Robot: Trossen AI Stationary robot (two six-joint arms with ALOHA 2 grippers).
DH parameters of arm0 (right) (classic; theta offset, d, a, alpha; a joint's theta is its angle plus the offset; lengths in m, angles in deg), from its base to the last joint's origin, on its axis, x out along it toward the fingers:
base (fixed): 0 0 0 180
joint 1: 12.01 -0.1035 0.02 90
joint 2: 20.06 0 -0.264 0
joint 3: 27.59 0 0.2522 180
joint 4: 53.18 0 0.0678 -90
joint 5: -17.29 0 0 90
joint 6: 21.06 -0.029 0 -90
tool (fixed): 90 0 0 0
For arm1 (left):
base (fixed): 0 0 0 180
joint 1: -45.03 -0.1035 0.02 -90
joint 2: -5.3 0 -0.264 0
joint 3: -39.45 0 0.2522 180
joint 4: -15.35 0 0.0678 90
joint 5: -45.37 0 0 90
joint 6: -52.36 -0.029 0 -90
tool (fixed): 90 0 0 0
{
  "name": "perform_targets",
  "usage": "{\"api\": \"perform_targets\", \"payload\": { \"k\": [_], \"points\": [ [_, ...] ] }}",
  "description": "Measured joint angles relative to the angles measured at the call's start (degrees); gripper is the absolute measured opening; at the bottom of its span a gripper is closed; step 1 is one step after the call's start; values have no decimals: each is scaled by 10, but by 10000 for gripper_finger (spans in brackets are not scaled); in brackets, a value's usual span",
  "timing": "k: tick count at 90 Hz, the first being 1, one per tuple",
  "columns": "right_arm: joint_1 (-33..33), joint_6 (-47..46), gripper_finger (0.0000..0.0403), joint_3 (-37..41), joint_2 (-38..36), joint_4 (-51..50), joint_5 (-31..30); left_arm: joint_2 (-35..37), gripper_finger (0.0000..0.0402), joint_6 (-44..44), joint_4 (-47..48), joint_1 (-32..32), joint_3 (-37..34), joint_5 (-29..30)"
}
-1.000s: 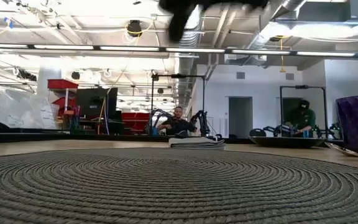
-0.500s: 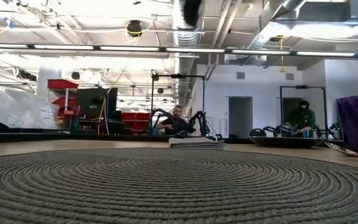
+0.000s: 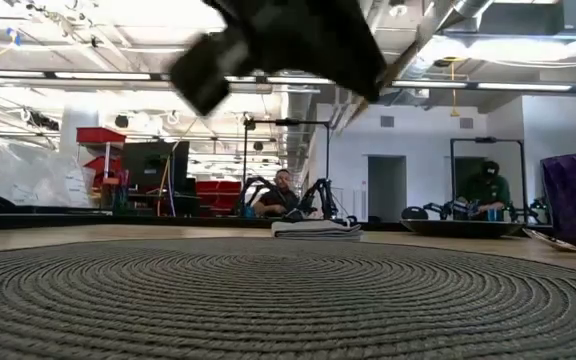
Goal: Set table place
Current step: Put the gold table knife on the gray table mat
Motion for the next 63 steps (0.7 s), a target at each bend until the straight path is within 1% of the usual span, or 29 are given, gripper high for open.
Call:
{"api": "perform_targets", "payload": {
  "k": [5,13,18,26,31,34,38,43,53,63],
  "points": [
    [0,0,136,0,2,0,-2,-3,0,17,33,2,19,-16],
    [0,5,137,0,5,-1,-14,-38,0,29,82,2,75,-26],
    [0,11,136,0,9,-1,-20,-64,0,27,160,-3,130,-53],
    [0,21,136,0,11,-3,-30,-111,0,13,295,-11,238,-101],
    [0,25,136,0,13,-1,-32,-142,0,-1,386,-16,290,-112],
    [0,25,136,0,14,-2,-32,-159,0,-12,414,-19,315,-112],
    [0,25,136,0,15,-2,-33,-180,0,-29,426,-24,340,-114],
    [0,26,136,0,15,-2,-33,-194,0,-48,431,-28,355,-114],
    [0,25,136,0,14,-2,-33,-208,0,-55,379,-34,360,-112],
    [0,25,136,0,14,-4,-33,-222,0,-59,373,-34,358,-114]
  ]
}}
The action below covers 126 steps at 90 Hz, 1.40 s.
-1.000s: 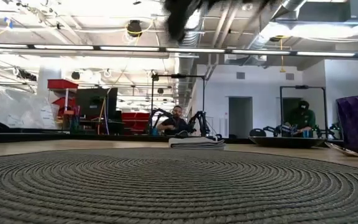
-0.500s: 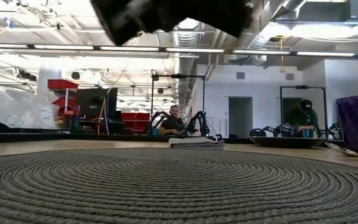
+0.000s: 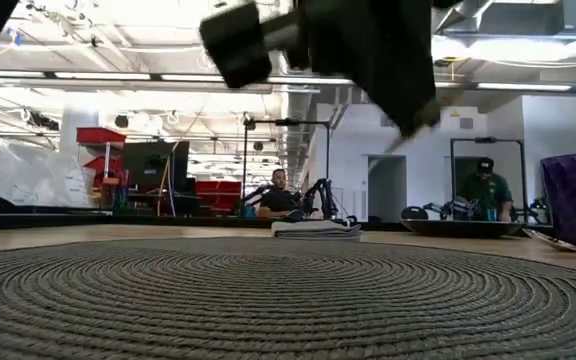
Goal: Set table place
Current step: Put the gold table knife on the gray table mat
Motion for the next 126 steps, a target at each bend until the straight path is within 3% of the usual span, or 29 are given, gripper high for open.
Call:
{"api": "perform_targets", "payload": {
  "k": [44,126],
  "points": [
    [0,-1,136,0,0,-1,2,4,0,45,54,7,0,-11],
    [0,-2,136,0,0,-1,2,6,0,43,59,8,0,-7]
  ]
}}
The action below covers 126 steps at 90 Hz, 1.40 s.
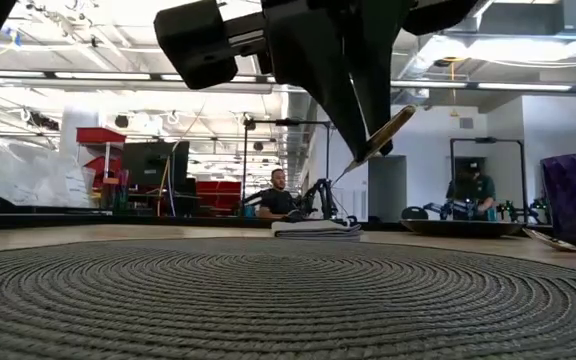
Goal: Set table place
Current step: Put the gold table knife on the gray table mat, then put the orange spoon on the gray table mat
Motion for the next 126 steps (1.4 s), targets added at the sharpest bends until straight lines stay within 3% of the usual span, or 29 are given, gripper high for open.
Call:
{"api": "perform_targets", "payload": {
  "k": [32,73,126],
  "points": [
    [0,0,136,0,0,0,0,29,0,-2,47,3,0,7],
    [0,1,137,0,0,1,0,29,34,-5,23,3,0,11],
    [0,1,136,0,0,1,0,29,39,-15,21,3,0,11]
  ]
}}
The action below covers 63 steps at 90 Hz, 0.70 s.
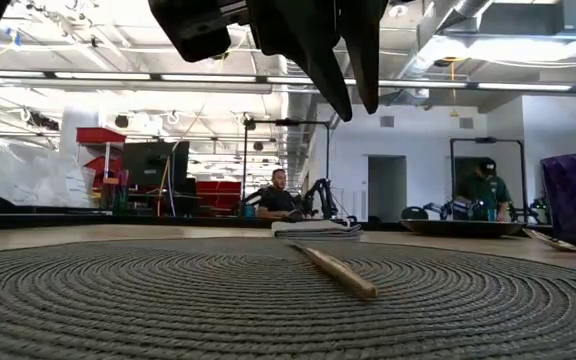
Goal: Set table place
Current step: Put the orange spoon on the gray table mat
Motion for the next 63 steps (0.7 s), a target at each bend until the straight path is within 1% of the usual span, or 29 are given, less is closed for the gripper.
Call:
{"api": "perform_targets", "payload": {
  "k": [11,15,18,21,24,27,30,33,35,38,41,44,48,56,63],
  "points": [
    [0,0,136,0,0,-4,0,0,39,4,-19,0,0,8],
    [0,2,136,-1,0,-25,0,0,39,9,-66,-4,0,29],
    [0,12,136,-1,-1,-58,-2,0,39,-8,-126,-8,0,64],
    [0,26,136,-1,-1,-107,-13,3,39,-56,-201,-13,-1,116],
    [0,44,136,-1,-1,-160,-38,5,39,-133,-292,-22,-1,168],
    [0,65,136,0,-1,-214,-76,8,39,-238,-384,-33,-1,202],
    [0,87,136,3,0,-258,-111,11,39,-350,-474,-47,1,213],
    [2,102,136,11,1,-288,-141,12,39,-457,-552,-60,2,208],
    [3,106,136,19,2,-297,-155,13,39,-513,-589,-69,2,199],
    [4,104,136,34,3,-302,-163,14,39,-575,-626,-84,2,179],
    [5,91,137,50,3,-299,-164,14,38,-612,-643,-98,2,160],
    [5,75,137,65,0,-293,-164,14,37,-632,-643,-113,2,140],
    [5,56,136,86,-7,-279,-162,16,35,-652,-619,-133,0,113],
    [5,5,136,132,-25,-244,-155,17,28,-671,-581,-176,-1,68],
    [5,-53,136,175,-44,-180,-160,19,20,-675,-573,-213,-1,-5]
  ]
}}
